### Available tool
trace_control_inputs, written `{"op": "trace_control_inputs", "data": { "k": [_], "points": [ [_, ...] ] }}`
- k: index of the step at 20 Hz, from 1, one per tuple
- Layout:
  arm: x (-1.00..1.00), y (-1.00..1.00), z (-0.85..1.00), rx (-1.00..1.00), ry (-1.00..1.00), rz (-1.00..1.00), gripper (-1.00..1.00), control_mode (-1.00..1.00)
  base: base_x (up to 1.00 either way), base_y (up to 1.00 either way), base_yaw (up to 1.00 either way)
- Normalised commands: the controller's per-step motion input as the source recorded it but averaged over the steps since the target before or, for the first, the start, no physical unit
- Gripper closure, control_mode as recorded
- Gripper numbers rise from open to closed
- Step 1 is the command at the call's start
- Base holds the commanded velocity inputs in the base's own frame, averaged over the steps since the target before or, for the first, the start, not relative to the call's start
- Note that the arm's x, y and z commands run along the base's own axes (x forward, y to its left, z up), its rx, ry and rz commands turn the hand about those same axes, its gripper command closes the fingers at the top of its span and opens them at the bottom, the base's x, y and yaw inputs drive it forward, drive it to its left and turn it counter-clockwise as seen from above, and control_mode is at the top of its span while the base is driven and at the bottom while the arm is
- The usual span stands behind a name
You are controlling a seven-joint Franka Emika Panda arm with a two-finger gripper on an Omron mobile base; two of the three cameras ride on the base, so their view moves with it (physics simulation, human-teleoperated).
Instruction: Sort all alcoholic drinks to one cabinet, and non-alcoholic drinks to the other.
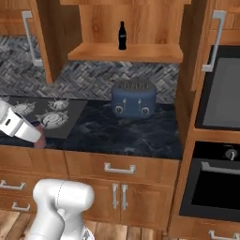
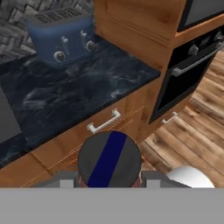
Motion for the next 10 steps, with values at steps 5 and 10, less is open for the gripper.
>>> {"op": "trace_control_inputs", "data": {
  "k": [5,10],
  "points": [
    [0.00,0.00,0.00,0.00,0.00,0.00,1.00,1.00,-0.22,-0.81,0.00],
    [0.00,0.00,0.00,0.00,0.00,0.00,1.00,1.00,0.15,-0.47,0.00]
  ]
}}
